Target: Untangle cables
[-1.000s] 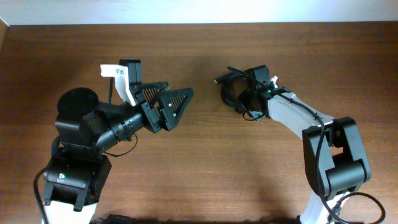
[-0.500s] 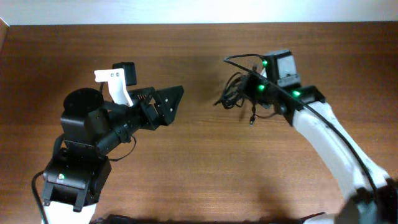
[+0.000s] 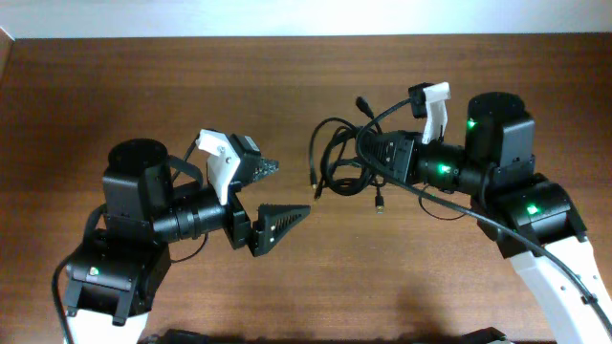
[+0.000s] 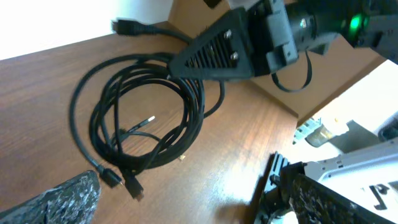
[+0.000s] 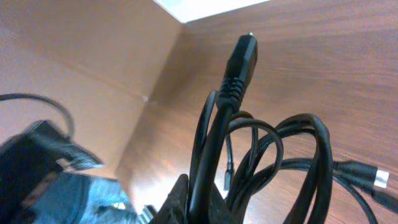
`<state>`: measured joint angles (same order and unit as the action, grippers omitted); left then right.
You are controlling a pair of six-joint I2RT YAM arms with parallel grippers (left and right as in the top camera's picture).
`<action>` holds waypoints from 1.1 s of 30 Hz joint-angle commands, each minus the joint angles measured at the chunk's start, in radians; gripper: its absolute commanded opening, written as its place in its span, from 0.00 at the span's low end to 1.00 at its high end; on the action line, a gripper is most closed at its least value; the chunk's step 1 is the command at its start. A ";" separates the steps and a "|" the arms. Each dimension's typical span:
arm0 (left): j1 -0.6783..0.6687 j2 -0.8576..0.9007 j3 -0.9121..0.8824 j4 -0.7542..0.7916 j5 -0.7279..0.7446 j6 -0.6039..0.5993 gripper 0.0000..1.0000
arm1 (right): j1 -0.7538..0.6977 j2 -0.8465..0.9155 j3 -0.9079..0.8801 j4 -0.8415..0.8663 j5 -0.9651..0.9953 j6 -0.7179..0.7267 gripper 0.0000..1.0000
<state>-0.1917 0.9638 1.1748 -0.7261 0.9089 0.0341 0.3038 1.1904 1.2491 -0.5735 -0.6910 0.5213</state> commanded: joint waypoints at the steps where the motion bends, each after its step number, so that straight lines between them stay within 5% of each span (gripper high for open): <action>1: -0.002 -0.008 0.014 -0.022 0.045 0.096 0.99 | 0.006 -0.031 0.079 0.025 -0.125 -0.016 0.04; 9: -0.002 0.000 0.003 -0.075 0.033 0.096 0.99 | 0.006 -0.031 0.130 0.096 -0.153 0.096 0.04; 15: -0.002 0.037 0.003 -0.079 -0.005 0.096 0.99 | 0.006 -0.031 0.130 0.090 -0.430 0.153 0.04; 21: -0.002 0.039 0.003 -0.072 -0.156 0.095 0.99 | 0.011 -0.031 0.130 -0.107 -0.435 0.085 0.05; 33: -0.002 0.039 0.003 -0.032 -0.154 0.085 1.00 | 0.095 -0.020 0.130 -0.032 -0.379 0.150 0.04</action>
<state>-0.1917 1.0000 1.1744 -0.7601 0.7578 0.1123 0.3935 1.1809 1.3575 -0.6197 -1.0710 0.6518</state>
